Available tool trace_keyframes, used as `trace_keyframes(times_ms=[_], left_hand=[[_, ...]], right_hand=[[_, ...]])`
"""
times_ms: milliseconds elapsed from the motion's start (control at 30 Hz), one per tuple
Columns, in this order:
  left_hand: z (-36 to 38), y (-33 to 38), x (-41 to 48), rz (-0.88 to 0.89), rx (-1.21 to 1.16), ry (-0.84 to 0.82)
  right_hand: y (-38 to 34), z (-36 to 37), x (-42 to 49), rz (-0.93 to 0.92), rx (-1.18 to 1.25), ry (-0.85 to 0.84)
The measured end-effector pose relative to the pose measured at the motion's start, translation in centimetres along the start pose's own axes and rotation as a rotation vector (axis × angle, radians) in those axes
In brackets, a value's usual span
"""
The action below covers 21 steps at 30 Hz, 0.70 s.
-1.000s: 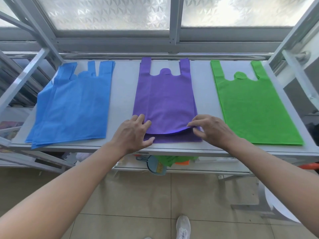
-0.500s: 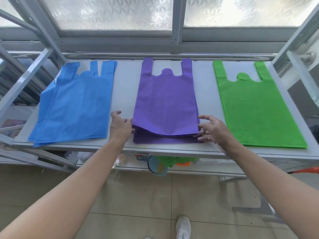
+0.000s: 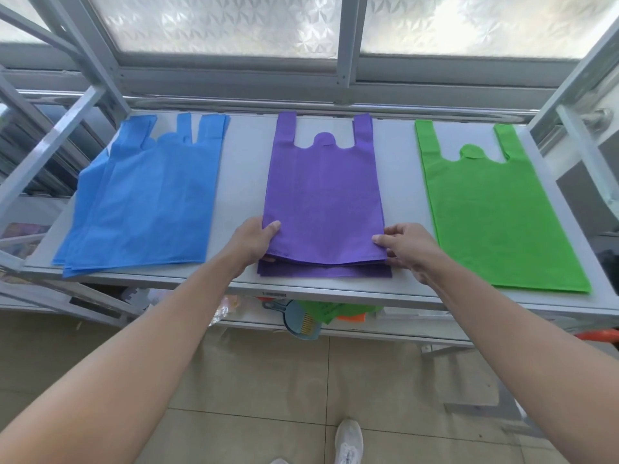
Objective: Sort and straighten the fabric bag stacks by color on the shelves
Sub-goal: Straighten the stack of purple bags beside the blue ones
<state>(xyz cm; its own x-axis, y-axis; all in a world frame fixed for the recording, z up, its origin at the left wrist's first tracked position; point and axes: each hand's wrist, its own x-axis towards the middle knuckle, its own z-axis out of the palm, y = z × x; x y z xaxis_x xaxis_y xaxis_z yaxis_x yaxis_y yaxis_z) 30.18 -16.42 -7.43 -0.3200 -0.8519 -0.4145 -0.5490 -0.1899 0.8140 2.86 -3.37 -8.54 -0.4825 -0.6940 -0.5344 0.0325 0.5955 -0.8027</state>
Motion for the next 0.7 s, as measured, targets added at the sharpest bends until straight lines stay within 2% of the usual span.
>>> trace_keyframes(times_ms=[200, 500, 700], left_hand=[[0.3, -0.7, -1.0, 0.110, 0.153, 0.095], [0.6, -0.6, -2.0, 0.103, 0.236, 0.129], [1.0, -1.2, -2.5, 0.140, 0.351, 0.263]], right_hand=[[0.0, 0.1, -0.2, -0.048, -0.122, 0.014], [-0.2, -0.1, -1.5, -0.145, -0.453, 0.117], [-0.6, 0.2, -1.9, -0.199, -0.614, 0.126]])
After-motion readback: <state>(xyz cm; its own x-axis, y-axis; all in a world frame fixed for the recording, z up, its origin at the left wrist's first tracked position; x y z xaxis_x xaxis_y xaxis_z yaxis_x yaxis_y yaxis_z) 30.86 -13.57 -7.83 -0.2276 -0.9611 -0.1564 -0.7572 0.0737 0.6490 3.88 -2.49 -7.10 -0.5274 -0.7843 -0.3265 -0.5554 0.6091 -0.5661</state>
